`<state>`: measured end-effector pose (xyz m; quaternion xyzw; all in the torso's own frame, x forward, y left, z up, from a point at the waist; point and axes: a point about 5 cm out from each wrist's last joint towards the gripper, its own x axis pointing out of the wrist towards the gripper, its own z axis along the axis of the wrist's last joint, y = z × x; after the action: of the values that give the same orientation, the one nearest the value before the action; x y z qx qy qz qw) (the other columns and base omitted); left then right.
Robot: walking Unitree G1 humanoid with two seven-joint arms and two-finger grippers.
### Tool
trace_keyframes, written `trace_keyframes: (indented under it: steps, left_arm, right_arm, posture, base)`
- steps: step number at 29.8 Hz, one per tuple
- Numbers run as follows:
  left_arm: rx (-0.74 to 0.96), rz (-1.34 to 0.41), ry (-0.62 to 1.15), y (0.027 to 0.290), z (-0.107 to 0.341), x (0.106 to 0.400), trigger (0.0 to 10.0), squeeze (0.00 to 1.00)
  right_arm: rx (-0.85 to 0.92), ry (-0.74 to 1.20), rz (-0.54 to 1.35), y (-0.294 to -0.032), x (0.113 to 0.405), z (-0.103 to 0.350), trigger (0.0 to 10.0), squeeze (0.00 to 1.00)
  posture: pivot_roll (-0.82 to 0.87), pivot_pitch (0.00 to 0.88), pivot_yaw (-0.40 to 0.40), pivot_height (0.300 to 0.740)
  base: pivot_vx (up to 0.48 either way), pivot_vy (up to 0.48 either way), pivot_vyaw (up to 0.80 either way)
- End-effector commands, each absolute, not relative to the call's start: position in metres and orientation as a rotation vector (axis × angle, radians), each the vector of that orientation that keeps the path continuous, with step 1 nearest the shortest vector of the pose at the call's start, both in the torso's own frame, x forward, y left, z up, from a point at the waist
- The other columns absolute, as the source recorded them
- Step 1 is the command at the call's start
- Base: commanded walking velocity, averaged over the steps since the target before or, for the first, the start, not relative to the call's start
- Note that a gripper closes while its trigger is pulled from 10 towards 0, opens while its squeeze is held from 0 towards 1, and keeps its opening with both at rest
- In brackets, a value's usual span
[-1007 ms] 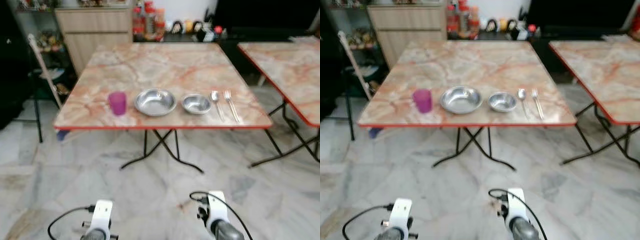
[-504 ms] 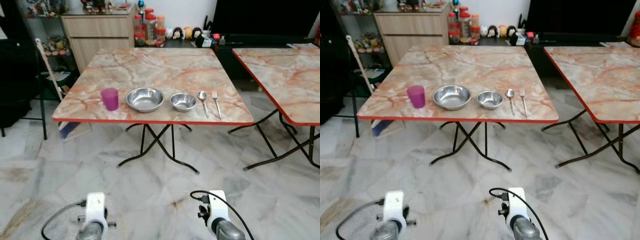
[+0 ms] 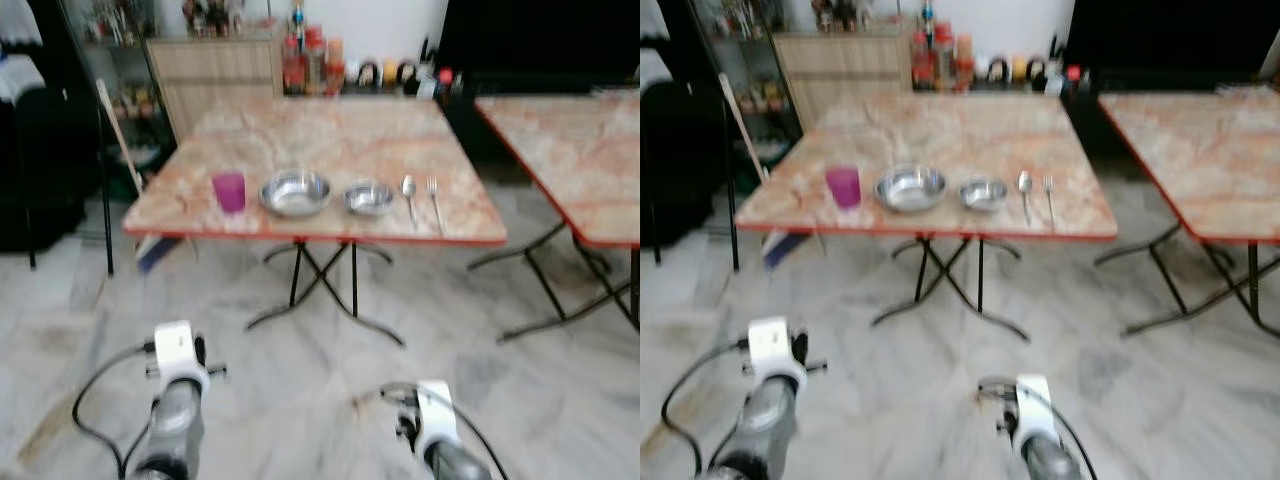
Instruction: Setting the table
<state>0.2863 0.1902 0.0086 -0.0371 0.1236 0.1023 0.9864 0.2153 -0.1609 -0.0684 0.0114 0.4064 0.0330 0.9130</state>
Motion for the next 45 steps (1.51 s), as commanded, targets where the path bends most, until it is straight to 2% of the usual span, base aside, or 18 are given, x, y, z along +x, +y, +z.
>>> trace_keyframes:
  steps: [1,7,20,37,42,45]
  left_arm:
    - [-0.053,0.18,0.178,0.185,0.023,0.298,10.0,0.0]
    - [-0.04,0.133,0.105,0.176,0.04,0.311,10.0,0.0]
    - [-0.052,0.134,0.009,0.177,0.065,0.328,10.0,0.0]
    - [-0.077,0.15,-0.05,0.177,0.077,0.333,10.0,0.0]
    - [-0.078,0.153,-0.052,0.178,0.077,0.333,10.0,0.0]
    - [-0.078,0.161,-0.058,0.181,0.078,0.333,10.0,0.0]
  right_arm:
    - [0.024,0.823,0.074,-0.159,0.218,-0.067,10.0,0.0]
    - [0.032,0.842,0.069,-0.16,0.213,-0.07,10.0,0.0]
    - [0.018,0.842,0.083,-0.156,0.213,-0.07,10.0,0.0]
    - [-0.003,0.831,0.104,-0.156,0.215,-0.069,10.0,0.0]
    - [-0.036,0.826,0.125,-0.156,0.215,-0.068,10.0,0.0]
    - [0.01,0.831,0.104,-0.155,0.214,-0.069,10.0,0.0]
  posture:
    - [0.09,0.0,0.001,0.74]
    - [0.09,0.0,0.009,0.74]
    - [0.09,0.0,0.009,0.74]
    - [0.1,0.0,0.0,0.74]
    - [0.1,0.0,0.0,0.74]
    - [0.1,0.0,-0.001,0.74]
  base:
    - [0.0,0.0,0.0]
    - [0.248,0.0,0.0]
    - [0.331,0.0,-0.07]
    - [0.333,0.0,0.0]
    - [0.332,0.0,0.64]
    - [0.334,0.0,0.0]
